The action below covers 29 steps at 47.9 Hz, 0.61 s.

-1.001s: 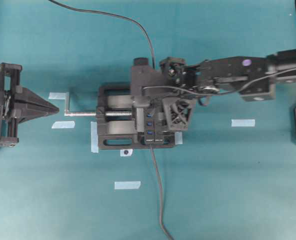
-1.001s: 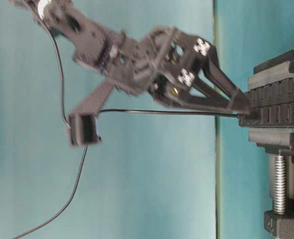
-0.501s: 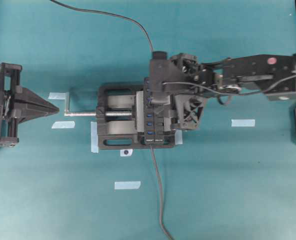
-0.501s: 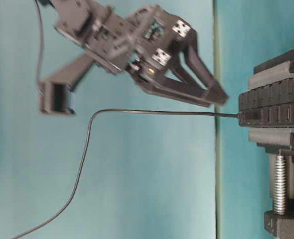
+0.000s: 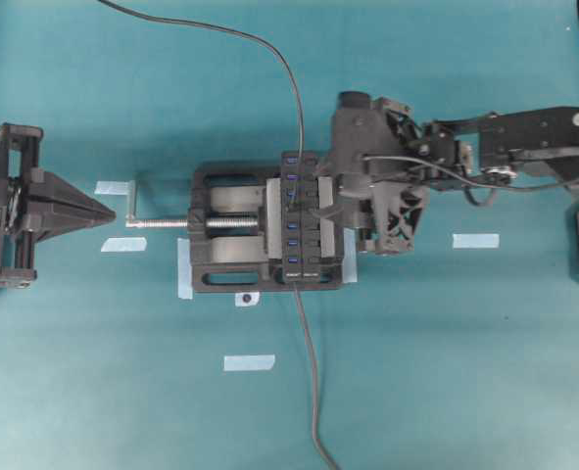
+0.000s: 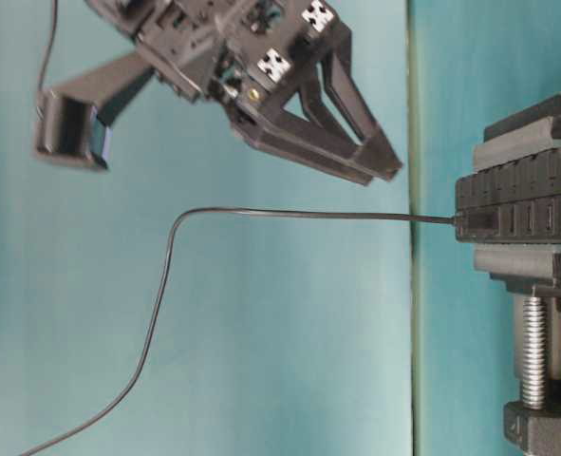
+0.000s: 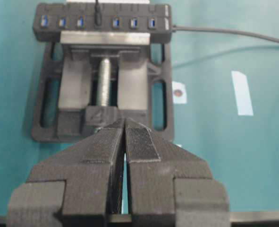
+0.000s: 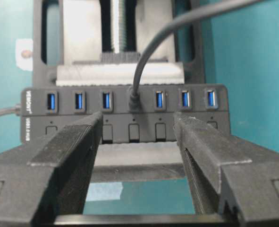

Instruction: Insert the USB into the center port of the fixed hub

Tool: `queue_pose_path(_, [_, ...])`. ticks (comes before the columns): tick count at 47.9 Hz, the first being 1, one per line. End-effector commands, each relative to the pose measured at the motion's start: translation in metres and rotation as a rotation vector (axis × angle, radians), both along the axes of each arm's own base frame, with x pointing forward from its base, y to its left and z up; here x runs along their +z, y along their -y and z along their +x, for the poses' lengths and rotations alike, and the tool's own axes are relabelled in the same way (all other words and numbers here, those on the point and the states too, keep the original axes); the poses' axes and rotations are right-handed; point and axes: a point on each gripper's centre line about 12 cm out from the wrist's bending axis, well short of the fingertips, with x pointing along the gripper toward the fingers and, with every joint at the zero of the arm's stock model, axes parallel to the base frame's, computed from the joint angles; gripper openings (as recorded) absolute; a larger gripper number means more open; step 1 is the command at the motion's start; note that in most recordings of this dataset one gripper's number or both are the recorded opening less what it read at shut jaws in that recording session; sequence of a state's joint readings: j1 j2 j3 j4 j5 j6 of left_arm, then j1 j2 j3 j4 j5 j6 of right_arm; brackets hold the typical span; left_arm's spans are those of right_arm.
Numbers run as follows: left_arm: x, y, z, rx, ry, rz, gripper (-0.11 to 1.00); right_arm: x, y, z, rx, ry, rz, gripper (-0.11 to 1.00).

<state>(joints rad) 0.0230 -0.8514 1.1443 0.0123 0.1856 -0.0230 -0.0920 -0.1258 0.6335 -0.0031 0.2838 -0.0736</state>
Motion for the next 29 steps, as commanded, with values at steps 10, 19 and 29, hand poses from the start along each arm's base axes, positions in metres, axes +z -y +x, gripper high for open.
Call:
queue_pose_path(10, [0.005, 0.000, 0.002, 0.002, 0.017, 0.001, 0.00, 0.018, -0.001, -0.011, -0.011, 0.117, 0.001, 0.70])
queue_pose_path(19, [0.005, 0.000, 0.003, 0.002, 0.018, -0.001, 0.00, 0.019, -0.001, -0.016, -0.015, 0.170, 0.003, 0.70])
queue_pose_path(29, [0.005, 0.000, 0.002, 0.000, 0.018, 0.001, 0.00, 0.018, -0.001, -0.017, -0.014, 0.189, 0.000, 0.70])
